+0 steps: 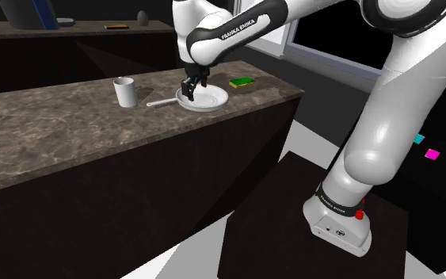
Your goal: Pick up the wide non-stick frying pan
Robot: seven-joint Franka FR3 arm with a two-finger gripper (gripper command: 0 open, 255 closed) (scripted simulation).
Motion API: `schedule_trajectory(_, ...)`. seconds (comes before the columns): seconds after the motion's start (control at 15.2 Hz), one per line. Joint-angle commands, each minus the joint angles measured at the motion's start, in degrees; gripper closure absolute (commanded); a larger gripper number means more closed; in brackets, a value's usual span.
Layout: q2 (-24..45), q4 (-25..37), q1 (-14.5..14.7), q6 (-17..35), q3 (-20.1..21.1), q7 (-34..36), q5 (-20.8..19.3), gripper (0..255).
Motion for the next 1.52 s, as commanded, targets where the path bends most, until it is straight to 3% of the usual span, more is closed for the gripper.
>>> schedule_trajectory(0.0,4.5,3.6,0.6,0.3,0.1,0.8,-2.3,0)
schedule_trajectory(0.13,8.3,7.1,1.3,0.2,0.1,1.4,-4.1,0)
schedule_trajectory(0.73,10.9,4.7,1.5,4.7,-0.5,3.9,-6.0,0)
schedule_trajectory(0.79,10.8,4.7,1.5,4.7,-0.5,3.9,-6.0,255)
schedule_trajectory(1.45,10.5,5.0,1.5,4.1,-0.4,3.5,-5.7,255)
